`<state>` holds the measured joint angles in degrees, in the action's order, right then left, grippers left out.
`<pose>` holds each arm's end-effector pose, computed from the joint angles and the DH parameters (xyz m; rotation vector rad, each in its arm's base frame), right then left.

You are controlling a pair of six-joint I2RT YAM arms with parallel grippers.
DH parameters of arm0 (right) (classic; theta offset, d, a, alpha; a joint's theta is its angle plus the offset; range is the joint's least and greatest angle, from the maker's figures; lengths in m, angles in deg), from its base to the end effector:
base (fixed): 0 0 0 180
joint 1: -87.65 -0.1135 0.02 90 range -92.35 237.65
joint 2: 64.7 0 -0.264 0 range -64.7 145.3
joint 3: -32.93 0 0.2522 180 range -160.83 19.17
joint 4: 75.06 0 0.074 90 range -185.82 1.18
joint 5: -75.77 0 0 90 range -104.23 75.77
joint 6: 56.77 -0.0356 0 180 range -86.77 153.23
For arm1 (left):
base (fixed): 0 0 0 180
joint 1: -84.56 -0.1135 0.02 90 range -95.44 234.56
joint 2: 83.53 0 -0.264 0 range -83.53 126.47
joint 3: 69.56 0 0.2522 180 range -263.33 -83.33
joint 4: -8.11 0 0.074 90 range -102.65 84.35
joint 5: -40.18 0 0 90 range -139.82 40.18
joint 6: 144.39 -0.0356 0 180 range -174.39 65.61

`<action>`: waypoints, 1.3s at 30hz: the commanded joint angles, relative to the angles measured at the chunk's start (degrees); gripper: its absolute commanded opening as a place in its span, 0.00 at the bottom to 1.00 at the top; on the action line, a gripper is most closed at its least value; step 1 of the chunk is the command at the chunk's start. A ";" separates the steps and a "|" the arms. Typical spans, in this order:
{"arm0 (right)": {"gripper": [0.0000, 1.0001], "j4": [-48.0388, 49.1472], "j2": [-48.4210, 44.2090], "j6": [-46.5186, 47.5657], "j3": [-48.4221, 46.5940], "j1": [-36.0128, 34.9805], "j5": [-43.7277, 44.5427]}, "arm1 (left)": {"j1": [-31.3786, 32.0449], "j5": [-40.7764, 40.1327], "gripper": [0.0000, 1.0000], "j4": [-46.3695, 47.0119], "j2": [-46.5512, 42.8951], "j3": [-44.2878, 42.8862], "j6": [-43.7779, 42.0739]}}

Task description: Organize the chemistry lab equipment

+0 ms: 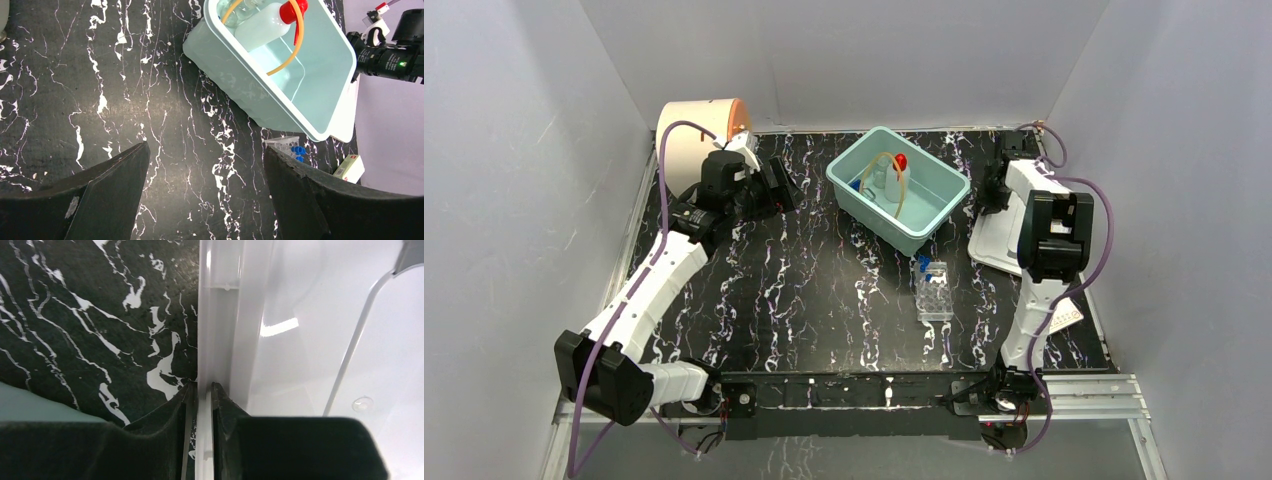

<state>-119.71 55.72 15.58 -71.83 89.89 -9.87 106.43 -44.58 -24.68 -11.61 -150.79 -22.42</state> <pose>0.4503 -0.0203 0.1780 0.4782 2.5743 -0.0057 0.2654 -0.1101 0.3617 -0.1189 2.0434 -0.6910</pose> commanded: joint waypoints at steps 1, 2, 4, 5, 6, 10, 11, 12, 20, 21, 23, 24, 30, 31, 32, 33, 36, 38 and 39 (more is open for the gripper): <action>0.28 -1.35 1.28 0.70 -3.03 -0.03 0.46 | 0.02 -0.41 0.83 -0.74 -1.87 -1.49 -0.24; 0.28 -1.35 1.45 0.79 -3.04 -0.12 0.61 | 0.02 -0.46 0.83 -0.77 -1.87 -1.59 -0.24; 0.28 -1.45 1.74 0.99 -3.13 -0.26 1.18 | 0.01 -0.56 0.83 -0.77 -1.79 -1.70 -0.24; 0.28 -1.40 1.77 1.11 -3.13 -0.34 1.44 | -0.03 -0.57 0.83 -0.83 -1.78 -1.70 -0.24; 0.27 -1.26 1.75 1.39 -3.09 -0.44 1.64 | -0.01 -0.58 0.83 -0.79 -1.72 -1.78 -0.24; 0.08 -0.32 0.56 2.64 -3.02 -1.21 3.89 | 0.02 -0.63 0.83 -0.75 -1.53 -1.94 -0.24; 0.05 -0.23 0.14 2.89 -3.23 -1.39 4.59 | 0.04 -0.59 0.83 -0.75 -1.48 -2.02 -0.24; 0.00 -0.26 -0.32 3.05 -3.59 -1.63 5.22 | 0.00 -0.64 0.83 -0.75 -1.39 -2.03 -0.24; 0.00 -1.20 -7.39 4.66 -5.95 -4.71 11.22 | 0.03 -0.60 0.84 -0.45 -1.09 -2.39 -0.11; 0.00 -1.08 -8.23 4.84 -5.90 -5.01 11.66 | -0.04 -0.63 0.84 -0.48 -1.08 -2.48 -0.07; 0.00 -0.48 -11.12 5.24 -5.55 -5.43 12.73 | -0.06 -0.46 0.84 -0.28 -0.95 -2.49 0.02; 0.00 -0.10 -12.43 5.45 -5.20 -5.67 13.30 | 0.00 -0.34 0.84 -0.24 -0.87 -2.44 0.03; 0.00 -0.35 -19.66 8.23 -4.51 -5.86 17.51 | 0.08 0.26 0.84 0.21 -0.31 -2.61 0.33; 0.00 -0.31 -21.05 8.80 -4.33 -5.86 17.62 | -0.04 0.23 0.84 0.27 -0.29 -2.59 0.44; 0.00 -0.12 -22.37 9.17 -4.16 -5.90 17.50 | 0.03 0.41 0.84 0.37 -0.29 -2.54 0.61; 0.00 0.07 -23.55 9.32 -4.03 -5.92 16.98 | -0.03 0.72 0.84 0.51 -0.17 -2.57 0.80; 0.00 0.47 -26.70 9.04 -4.37 -5.91 12.91 | -0.07 1.67 0.84 0.53 0.66 -3.00 1.61; 0.00 0.57 -28.33 8.47 -5.07 -5.90 8.59 | -0.05 2.53 0.84 0.42 1.29 -3.63 2.23; 0.00 0.57 -29.06 8.12 -5.51 -5.89 6.26 | -0.15 3.04 0.84 0.36 1.51 -3.97 2.54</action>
<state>-121.74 31.35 23.18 -74.06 83.86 2.72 106.43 -44.08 -24.92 -10.86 -151.77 -21.22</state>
